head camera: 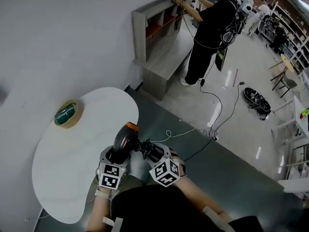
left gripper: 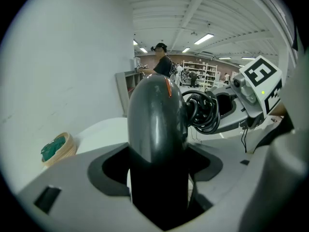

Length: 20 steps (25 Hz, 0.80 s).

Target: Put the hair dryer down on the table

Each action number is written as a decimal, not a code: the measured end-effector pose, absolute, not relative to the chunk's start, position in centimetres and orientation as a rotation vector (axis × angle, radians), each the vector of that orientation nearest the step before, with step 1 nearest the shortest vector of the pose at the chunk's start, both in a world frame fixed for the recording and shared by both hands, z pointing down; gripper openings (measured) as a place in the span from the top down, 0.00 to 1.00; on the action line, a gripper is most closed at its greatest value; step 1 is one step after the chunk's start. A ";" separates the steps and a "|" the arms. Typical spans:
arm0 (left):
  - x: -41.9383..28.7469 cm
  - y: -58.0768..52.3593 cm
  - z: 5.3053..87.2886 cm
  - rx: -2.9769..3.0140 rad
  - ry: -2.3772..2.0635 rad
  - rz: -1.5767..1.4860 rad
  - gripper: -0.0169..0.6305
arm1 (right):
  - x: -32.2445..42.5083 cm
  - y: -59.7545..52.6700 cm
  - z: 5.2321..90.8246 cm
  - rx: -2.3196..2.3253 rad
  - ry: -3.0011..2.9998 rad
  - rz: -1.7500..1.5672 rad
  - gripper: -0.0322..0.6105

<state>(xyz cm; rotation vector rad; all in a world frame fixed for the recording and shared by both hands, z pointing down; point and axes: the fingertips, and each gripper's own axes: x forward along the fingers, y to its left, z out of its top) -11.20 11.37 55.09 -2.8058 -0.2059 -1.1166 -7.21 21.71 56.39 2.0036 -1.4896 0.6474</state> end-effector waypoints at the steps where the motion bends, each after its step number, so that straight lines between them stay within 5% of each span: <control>1: -10.0 12.1 55.1 -2.807 -0.197 -1.118 0.45 | -5.9 22.4 56.4 1.999 -1.498 0.649 0.58; 20: -1.7 7.3 58.6 -2.873 -0.042 -1.295 0.45 | 3.9 17.0 59.3 1.795 -1.623 0.715 0.58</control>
